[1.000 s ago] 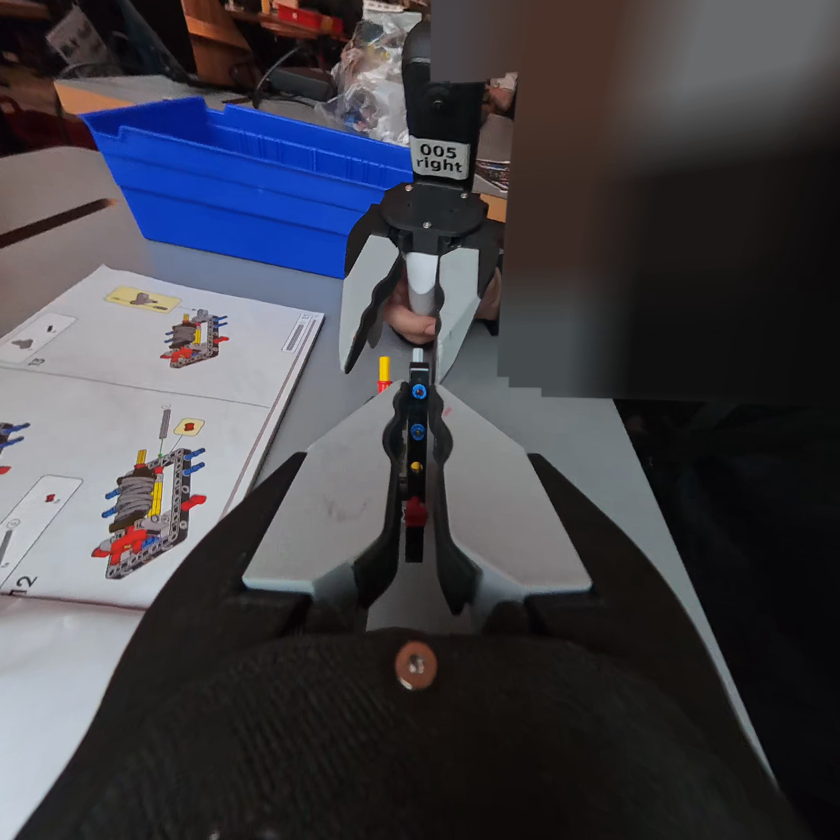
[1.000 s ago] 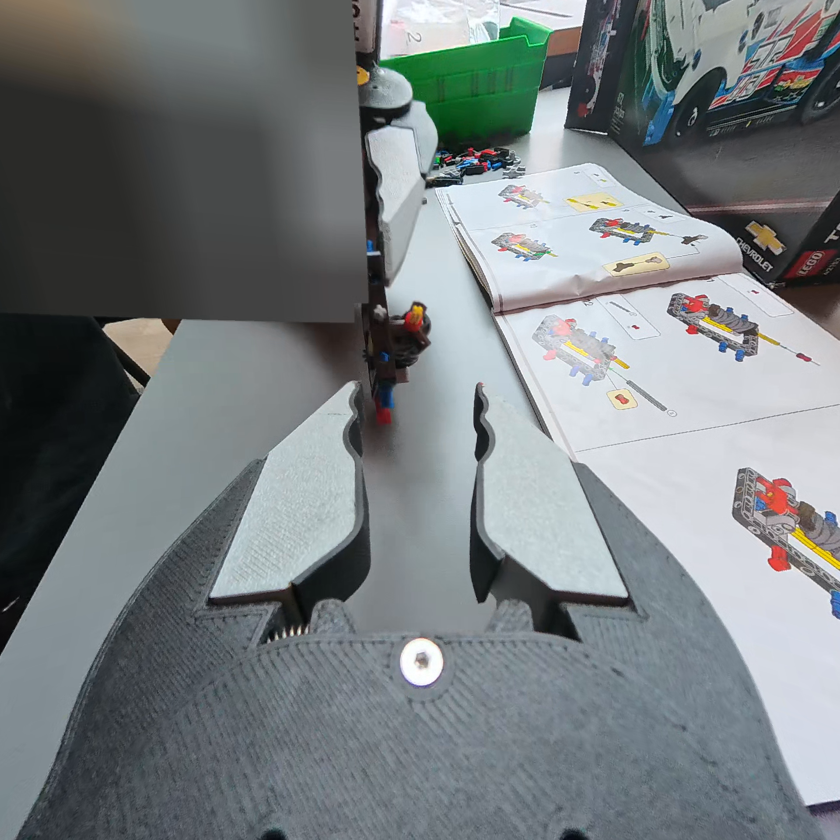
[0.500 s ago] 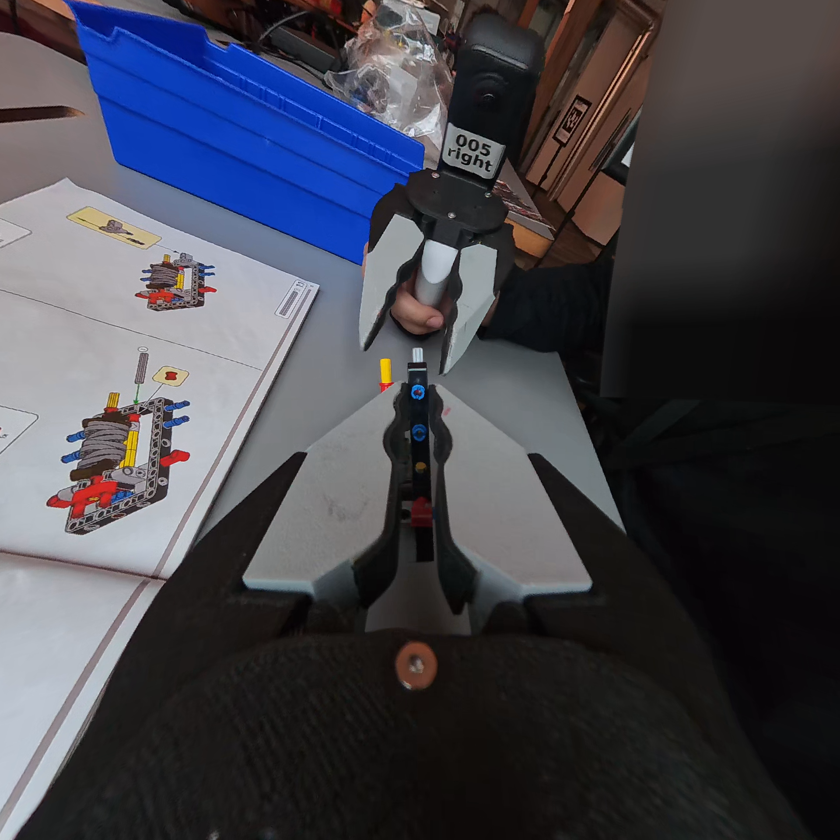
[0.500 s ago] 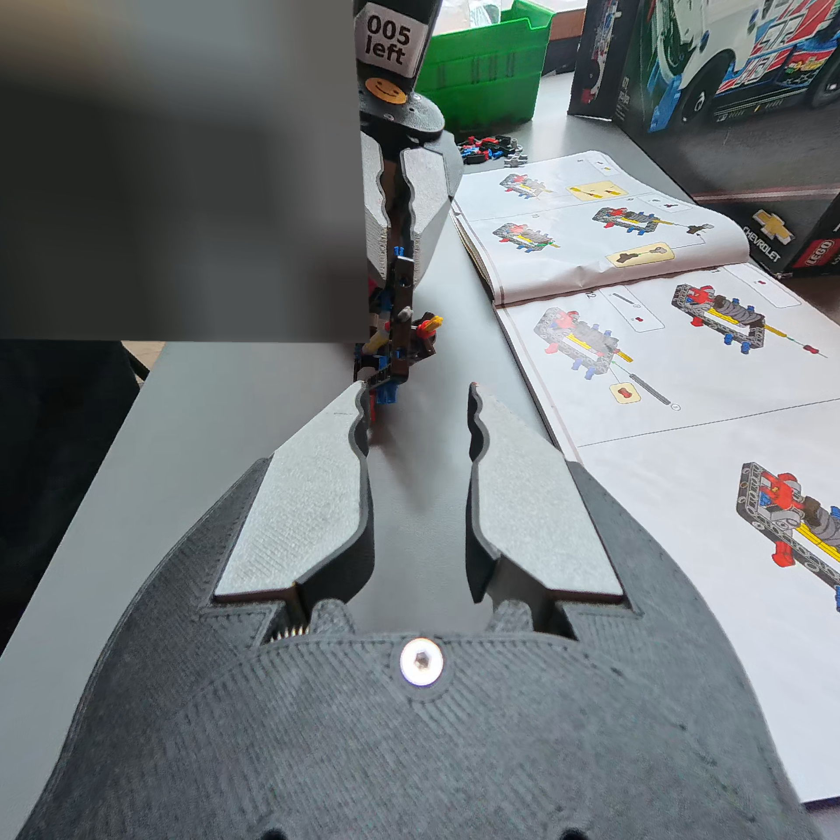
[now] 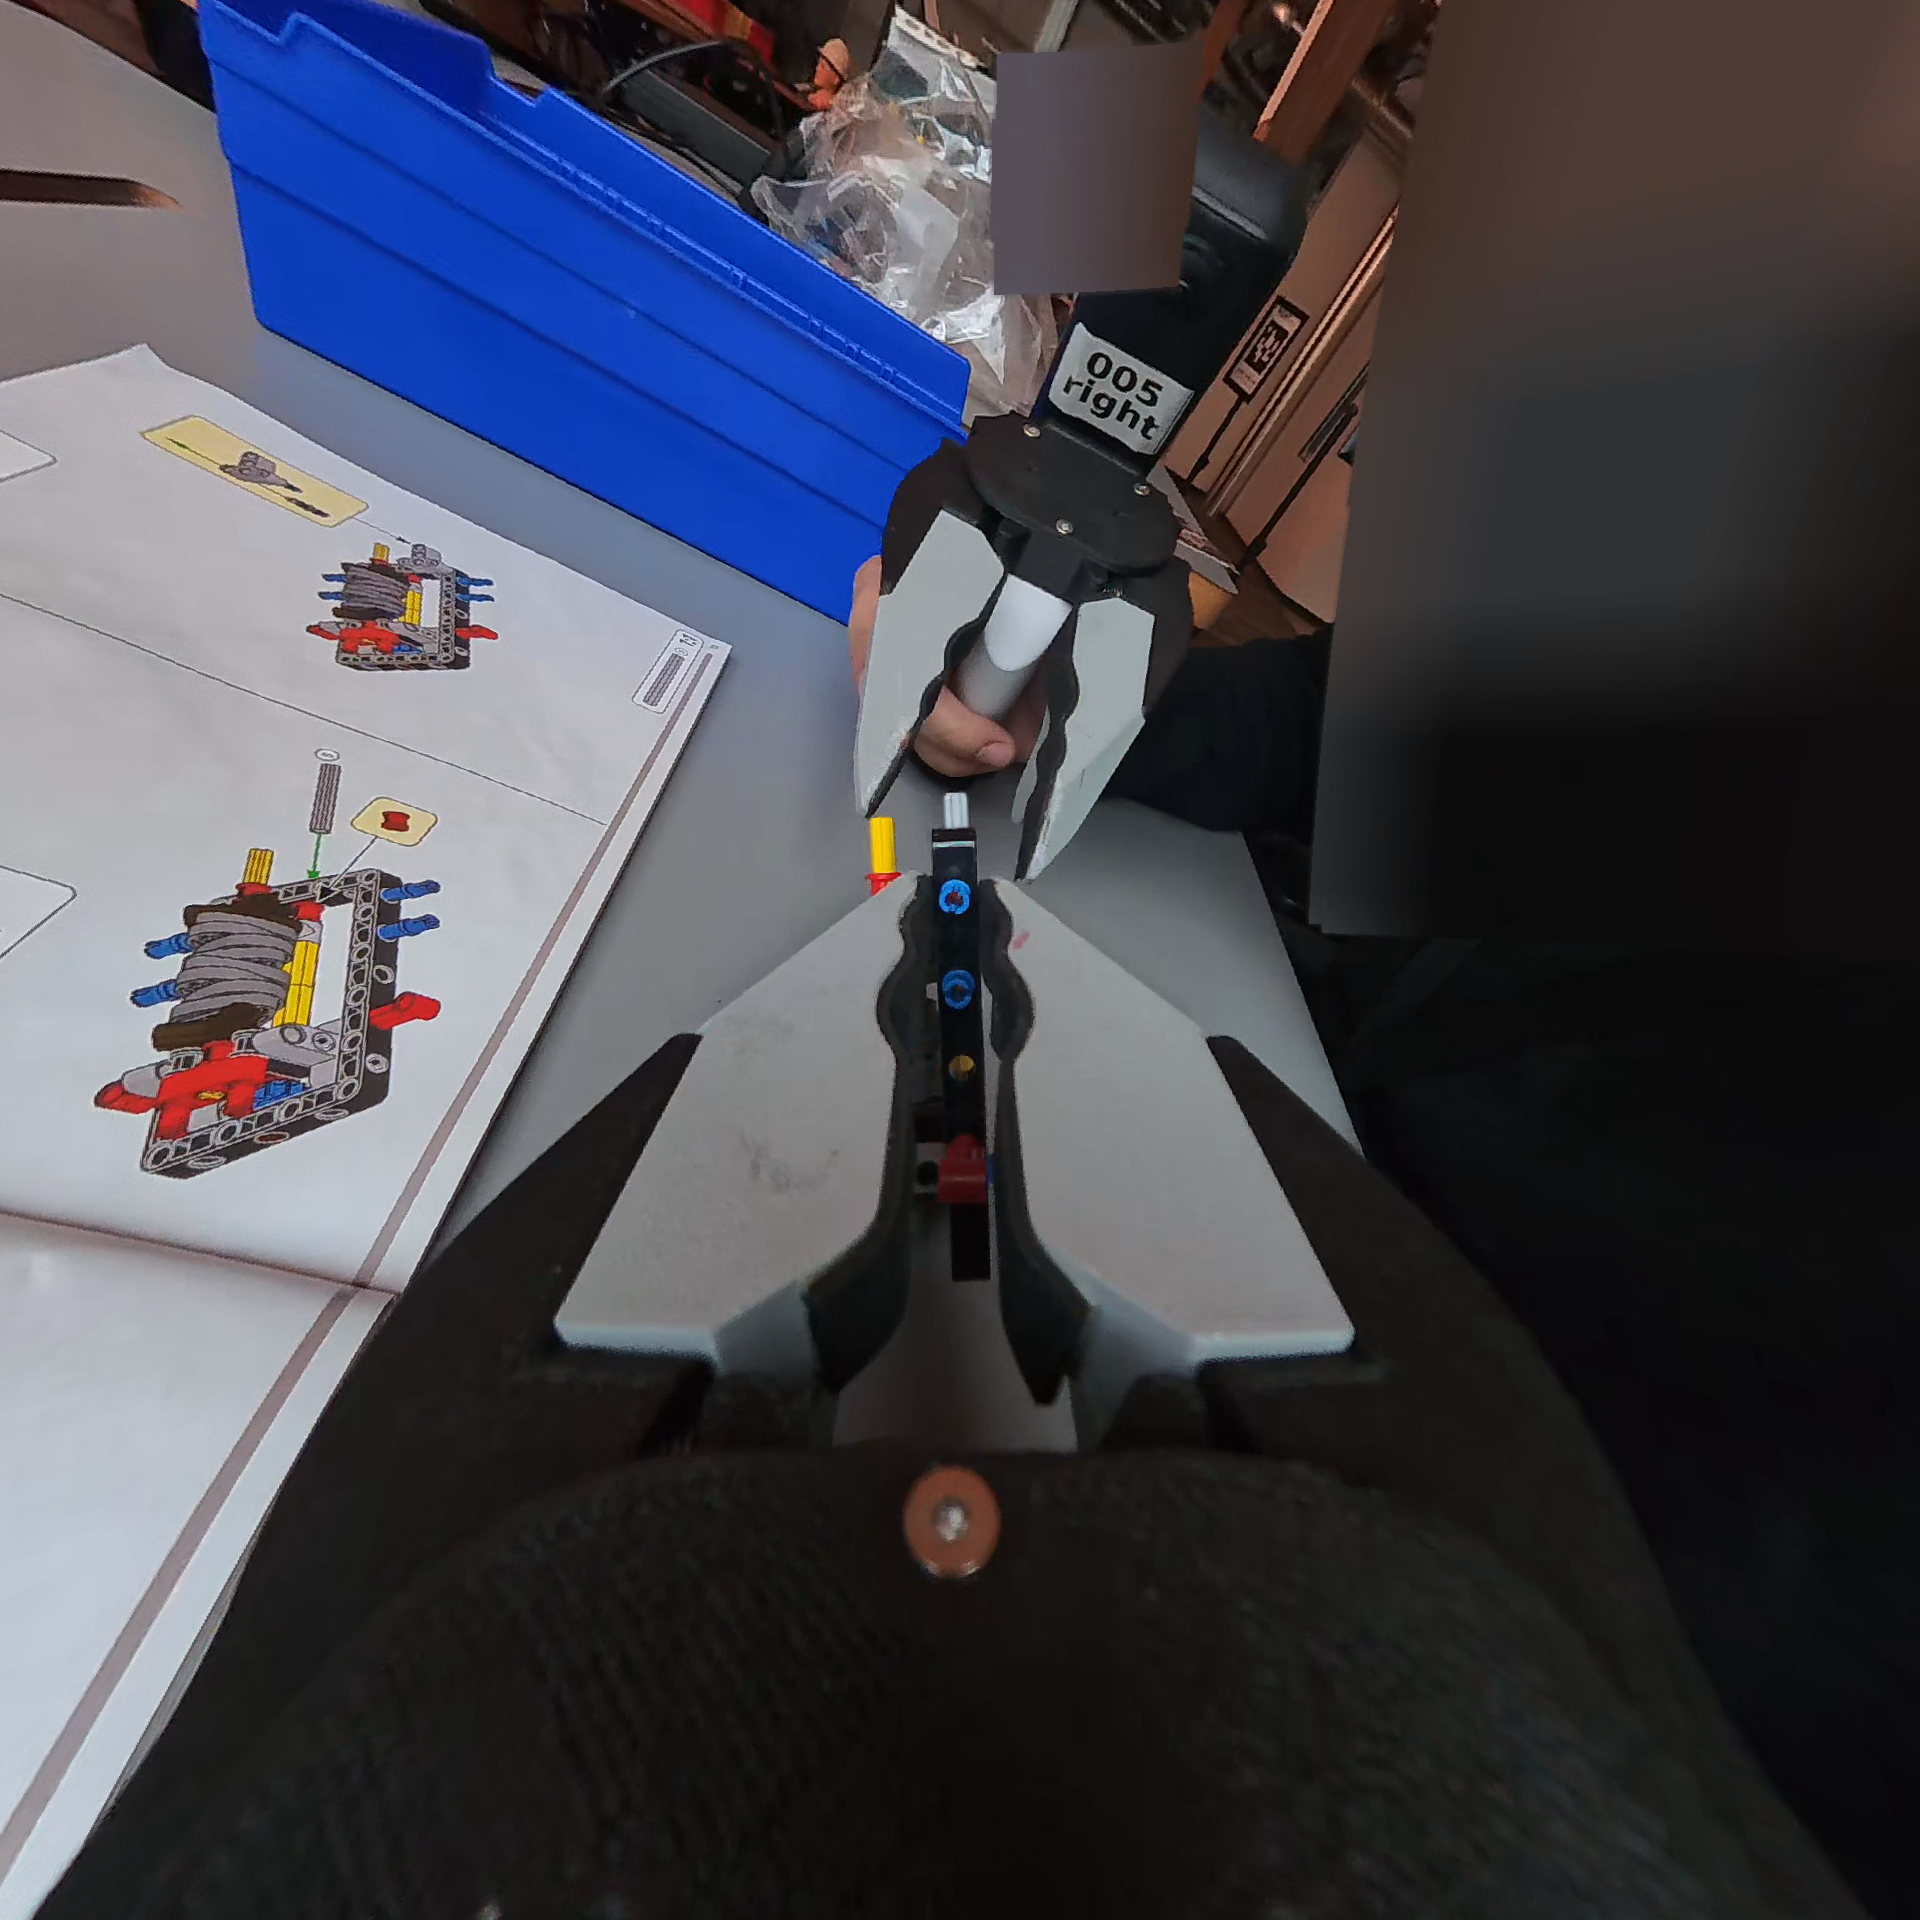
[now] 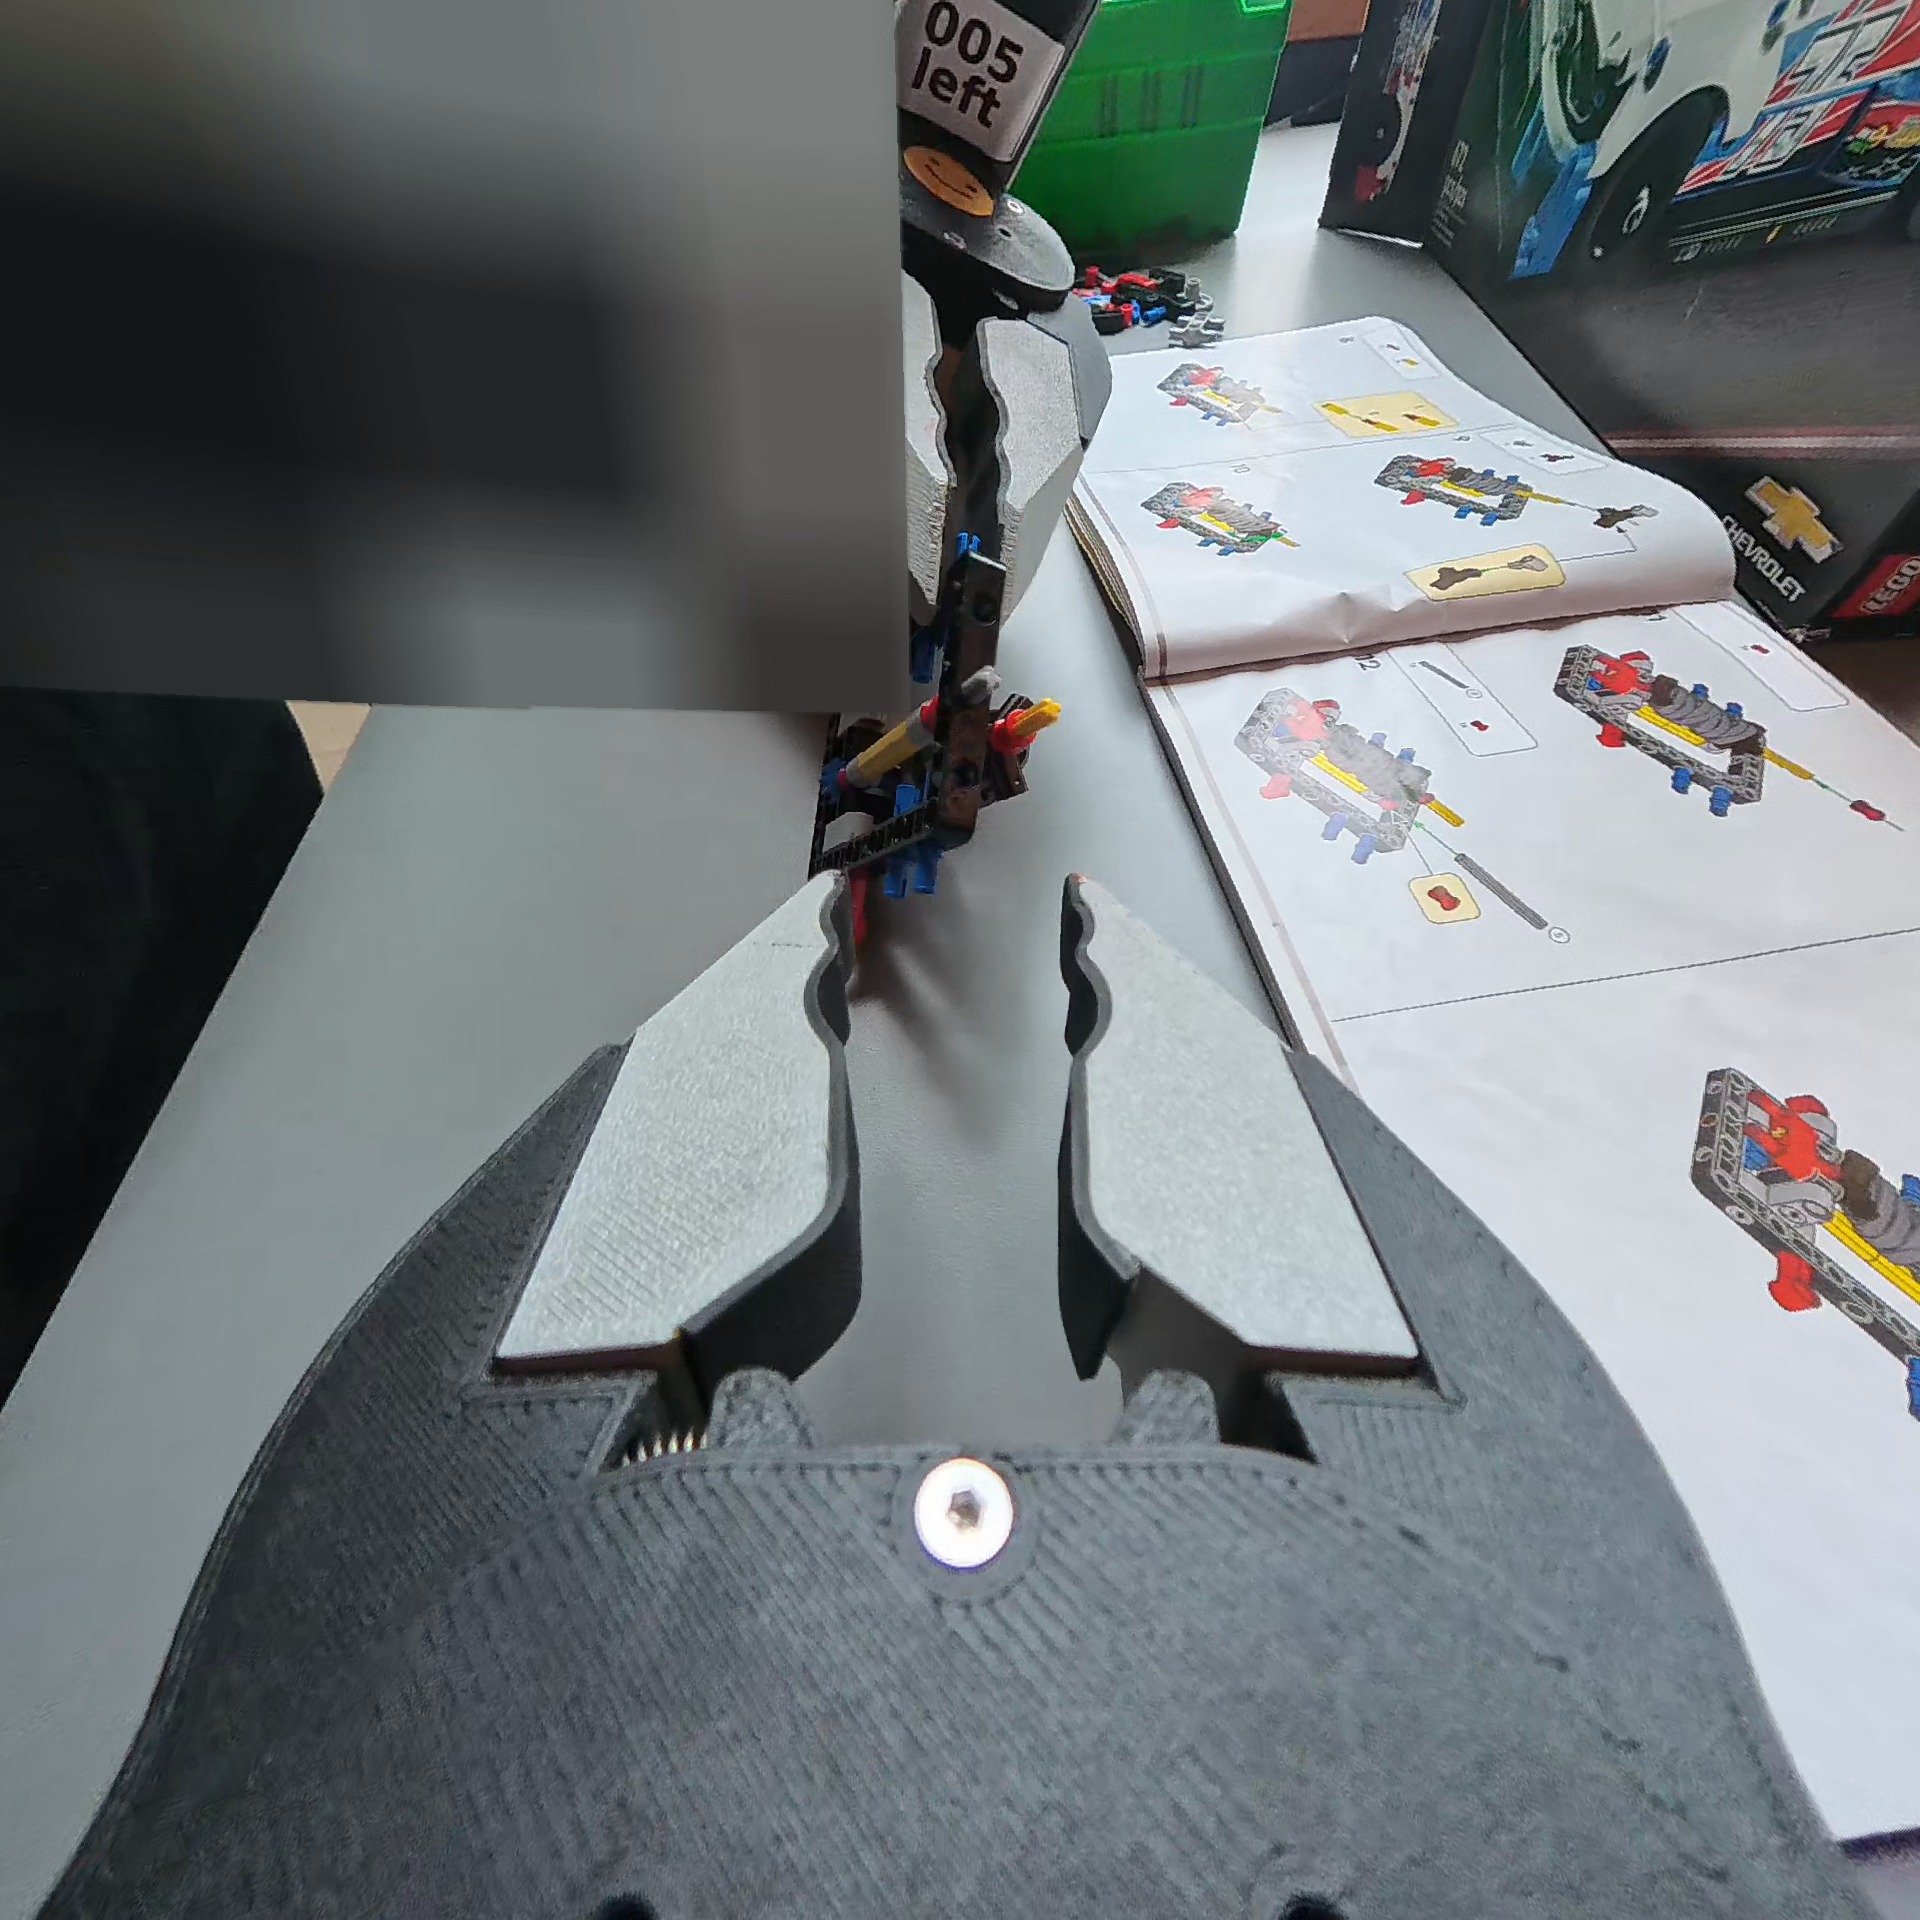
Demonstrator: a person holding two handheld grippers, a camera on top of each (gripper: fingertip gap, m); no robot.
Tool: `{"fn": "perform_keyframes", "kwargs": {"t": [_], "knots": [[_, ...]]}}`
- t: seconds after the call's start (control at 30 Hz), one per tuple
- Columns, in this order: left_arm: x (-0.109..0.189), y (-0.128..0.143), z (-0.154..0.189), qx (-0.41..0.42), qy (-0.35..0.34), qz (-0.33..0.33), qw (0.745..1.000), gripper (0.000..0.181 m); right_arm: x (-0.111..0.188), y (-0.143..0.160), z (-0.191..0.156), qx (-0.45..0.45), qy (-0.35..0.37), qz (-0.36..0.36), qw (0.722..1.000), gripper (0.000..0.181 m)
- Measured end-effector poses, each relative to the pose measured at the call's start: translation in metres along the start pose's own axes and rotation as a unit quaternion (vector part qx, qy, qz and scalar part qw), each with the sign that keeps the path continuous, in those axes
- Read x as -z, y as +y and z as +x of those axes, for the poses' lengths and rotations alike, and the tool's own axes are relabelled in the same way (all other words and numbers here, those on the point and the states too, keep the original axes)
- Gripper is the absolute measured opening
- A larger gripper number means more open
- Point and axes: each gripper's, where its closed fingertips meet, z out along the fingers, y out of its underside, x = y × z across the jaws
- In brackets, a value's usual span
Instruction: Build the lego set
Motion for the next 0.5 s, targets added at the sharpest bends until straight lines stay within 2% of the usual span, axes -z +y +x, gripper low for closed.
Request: {"fn": "perform_keyframes", "kwargs": {"t": [0.5], "knots": [[0.0007,0.0004,-0.0010,0.009,0.001,0.000,1.000,0.006,0.0010,-0.0013,0.0012,-0.010,-0.003,0.006,1.000,0.036]]}}
